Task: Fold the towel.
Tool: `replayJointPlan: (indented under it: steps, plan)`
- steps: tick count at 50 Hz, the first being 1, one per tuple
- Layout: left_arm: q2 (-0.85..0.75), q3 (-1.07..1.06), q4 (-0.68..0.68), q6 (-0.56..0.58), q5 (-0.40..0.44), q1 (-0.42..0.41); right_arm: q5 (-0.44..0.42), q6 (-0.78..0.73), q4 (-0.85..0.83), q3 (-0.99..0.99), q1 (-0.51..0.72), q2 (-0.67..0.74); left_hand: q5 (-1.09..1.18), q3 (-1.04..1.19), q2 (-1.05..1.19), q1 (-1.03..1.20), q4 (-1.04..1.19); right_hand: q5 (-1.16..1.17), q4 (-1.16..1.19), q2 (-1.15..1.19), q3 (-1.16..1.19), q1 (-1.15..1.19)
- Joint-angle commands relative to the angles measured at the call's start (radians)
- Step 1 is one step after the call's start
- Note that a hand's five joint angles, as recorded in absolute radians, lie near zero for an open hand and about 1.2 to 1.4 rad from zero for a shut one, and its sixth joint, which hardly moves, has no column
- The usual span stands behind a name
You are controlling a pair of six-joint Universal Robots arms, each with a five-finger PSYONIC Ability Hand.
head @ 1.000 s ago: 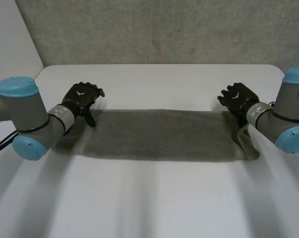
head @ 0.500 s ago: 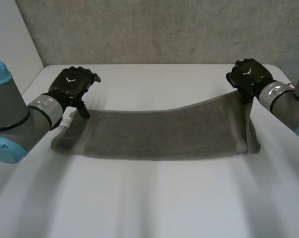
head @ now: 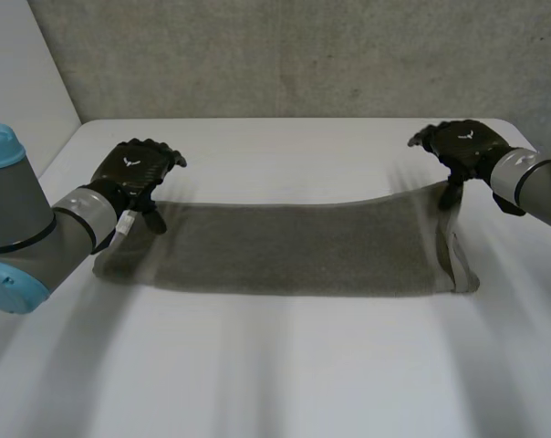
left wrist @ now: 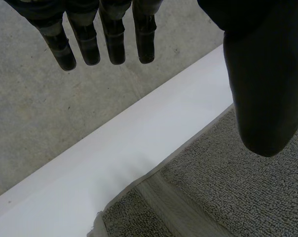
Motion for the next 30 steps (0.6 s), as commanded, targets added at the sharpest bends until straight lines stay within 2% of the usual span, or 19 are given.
replayJointPlan:
  steps: [1, 7, 11, 16, 18, 19, 21, 22, 24, 30]
  plan:
    - [0.005, -0.013, 0.000, -0.001, 0.002, 0.000, -0.100, 0.163, -0.189, 0.145, 0.000, -0.149, -0.023, -0.042, -0.056, -0.110, -0.056, -0.058, -0.078, -0.072, -0.050, -0.057]
    - [0.007, -0.026, -0.001, -0.001, 0.000, 0.000, -0.111, 0.315, -0.220, 0.173, -0.005, -0.199, -0.026, -0.042, -0.059, -0.113, -0.056, -0.058, -0.078, -0.072, -0.050, -0.057]
    - [0.013, -0.039, -0.001, -0.001, 0.002, 0.003, -0.112, 0.331, -0.192, 0.199, -0.005, -0.200, -0.026, -0.042, -0.059, -0.113, -0.056, -0.058, -0.078, -0.072, -0.050, -0.057]
    - [0.033, -0.059, -0.001, -0.001, 0.003, 0.009, -0.123, 0.249, -0.103, 0.277, -0.002, -0.239, -0.026, -0.042, -0.059, -0.113, -0.056, -0.058, -0.078, -0.072, -0.050, -0.057]
    - [0.046, -0.069, -0.001, -0.001, 0.005, 0.013, -0.105, 0.130, -0.053, 0.359, 0.000, -0.269, -0.026, -0.042, -0.059, -0.113, -0.056, -0.058, -0.078, -0.072, -0.050, -0.057]
    - [0.047, -0.069, -0.001, -0.001, 0.005, 0.013, -0.105, 0.130, -0.052, 0.360, 0.000, -0.269, -0.026, -0.042, -0.059, -0.113, -0.056, -0.058, -0.078, -0.072, -0.050, -0.057]
    - [0.062, -0.088, -0.001, -0.001, 0.009, 0.014, -0.080, -0.003, -0.037, 0.464, -0.008, -0.289, -0.026, -0.042, -0.059, -0.113, -0.056, -0.058, -0.078, -0.072, -0.050, -0.057]
    - [0.062, -0.088, -0.001, -0.001, 0.009, 0.014, -0.080, -0.004, -0.037, 0.464, -0.008, -0.289, -0.026, -0.042, -0.059, -0.113, -0.056, -0.058, -0.078, -0.072, -0.050, -0.057]
    - [0.071, -0.102, 0.002, -0.001, 0.011, 0.017, -0.021, -0.124, -0.048, 0.556, -0.020, -0.300, -0.026, -0.042, -0.059, -0.113, -0.056, -0.058, -0.078, -0.072, -0.050, -0.057]
    - [0.074, -0.120, 0.005, -0.001, 0.012, 0.017, 0.044, -0.189, -0.112, 0.650, -0.025, -0.315, -0.029, -0.042, -0.062, -0.116, -0.056, -0.058, -0.078, -0.072, -0.050, -0.057]
